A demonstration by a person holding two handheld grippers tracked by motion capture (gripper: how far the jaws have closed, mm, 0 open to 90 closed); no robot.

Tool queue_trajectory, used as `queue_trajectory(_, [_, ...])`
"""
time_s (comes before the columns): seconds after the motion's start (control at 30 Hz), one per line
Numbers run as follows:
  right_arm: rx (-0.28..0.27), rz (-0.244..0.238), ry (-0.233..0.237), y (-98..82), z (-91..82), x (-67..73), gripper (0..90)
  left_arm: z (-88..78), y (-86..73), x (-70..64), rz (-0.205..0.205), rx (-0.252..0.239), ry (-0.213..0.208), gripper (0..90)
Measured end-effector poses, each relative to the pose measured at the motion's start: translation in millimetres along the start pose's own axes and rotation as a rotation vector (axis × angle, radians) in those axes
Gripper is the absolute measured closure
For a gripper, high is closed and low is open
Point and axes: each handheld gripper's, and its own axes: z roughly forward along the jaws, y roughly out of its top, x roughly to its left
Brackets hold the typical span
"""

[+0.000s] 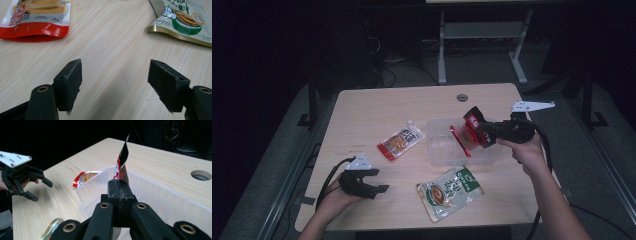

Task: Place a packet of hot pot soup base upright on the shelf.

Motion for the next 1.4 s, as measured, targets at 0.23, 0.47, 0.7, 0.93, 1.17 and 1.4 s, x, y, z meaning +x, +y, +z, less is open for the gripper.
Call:
queue_trajectory(0.23, [0.023, -0.017, -0.027, -1.7, -1.0, 1.1, 89.6, 1.4, 0.5, -0.5, 0.001, 0.006, -0.002, 27.2])
queue_trajectory(0.47, [0.053, -0.032, -0.051, -3.3, 4.9, 4.0, 89.6, 2.1, 0.6, -0.6, -0.001, 0.004, -0.004, 27.1])
queue_trajectory(0.7, [0.060, -0.026, -0.065, -6.1, 8.5, 1.6, 89.6, 2.2, 0.6, 0.2, 0.000, 0.008, -0.005, 27.1])
queue_trajectory(0.93, [0.065, -0.021, -0.068, -8.0, 13.3, -1.4, 89.6, 2.0, 0.7, 0.4, 0.001, 0.012, -0.007, 27.1])
queue_trajectory(1.17, [0.064, -0.006, -0.065, -10.9, 16.9, -4.8, 89.6, 2.5, 0.4, 0.2, -0.005, 0.007, -0.009, 27.1])
queue_trajectory(1.4, [0.094, -0.008, -0.064, -12.9, 26.3, -5.1, 88.9, 3.4, 0.0, -1.0, -0.014, 0.010, -0.015, 27.1])
